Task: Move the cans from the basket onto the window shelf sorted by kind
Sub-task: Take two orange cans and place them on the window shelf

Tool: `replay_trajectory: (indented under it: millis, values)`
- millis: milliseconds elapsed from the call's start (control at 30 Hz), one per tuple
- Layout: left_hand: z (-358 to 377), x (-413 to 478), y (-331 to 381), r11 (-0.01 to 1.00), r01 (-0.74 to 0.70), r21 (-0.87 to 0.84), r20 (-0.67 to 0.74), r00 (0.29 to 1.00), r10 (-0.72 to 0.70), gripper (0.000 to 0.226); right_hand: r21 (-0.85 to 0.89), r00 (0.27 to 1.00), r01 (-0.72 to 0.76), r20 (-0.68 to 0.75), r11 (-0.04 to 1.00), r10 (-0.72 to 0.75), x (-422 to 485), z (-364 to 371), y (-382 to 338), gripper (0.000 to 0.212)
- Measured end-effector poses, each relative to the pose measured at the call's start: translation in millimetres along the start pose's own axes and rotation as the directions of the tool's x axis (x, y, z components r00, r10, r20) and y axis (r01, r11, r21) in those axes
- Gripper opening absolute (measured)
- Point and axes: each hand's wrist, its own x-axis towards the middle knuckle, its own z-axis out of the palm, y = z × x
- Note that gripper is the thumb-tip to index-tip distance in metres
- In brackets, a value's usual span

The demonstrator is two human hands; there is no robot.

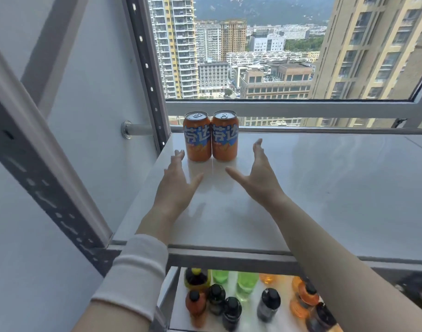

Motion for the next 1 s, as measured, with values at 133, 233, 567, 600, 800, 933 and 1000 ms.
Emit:
replay_trajectory:
  millis: [133,233,567,600,800,933,1000]
  values:
    - [-7,-45,8,0.994,-0.061,0.096,0.035,0.998,0.058,0.069,-0.168,0.999,0.049,0.005,0.985,-0.049,-51,-3,-7,0.093]
    - [-17,-84,19,0.982,-0.142,0.124,0.062,0.989,0.135,0.068,-0.246,0.995,0.090,-0.022,0.965,-0.099,-98,-9,-19,0.087]
    - [-37,-224,20,0.904,-0.409,0.123,0.155,0.908,0.390,0.061,-0.407,0.977,0.119,-0.114,0.906,-0.180,-279,-19,-34,0.072]
    - [-36,-238,21,0.890,-0.437,0.128,0.168,0.894,0.415,0.061,-0.430,0.977,0.109,-0.122,0.896,-0.177,-295,-22,-32,0.072]
    - [-14,-314,30,0.849,-0.505,0.157,0.233,0.854,0.465,0.057,-0.499,0.979,0.047,-0.149,0.865,-0.139,-384,-49,-13,0.067]
    - [13,-374,33,0.845,-0.509,0.161,0.287,0.844,0.454,0.056,-0.520,0.989,0.022,-0.116,0.854,-0.096,-444,-68,18,0.067]
    - [31,-407,29,0.854,-0.498,0.150,0.315,0.843,0.436,0.056,-0.499,0.993,-0.025,-0.113,0.866,-0.036,-479,-75,42,0.066]
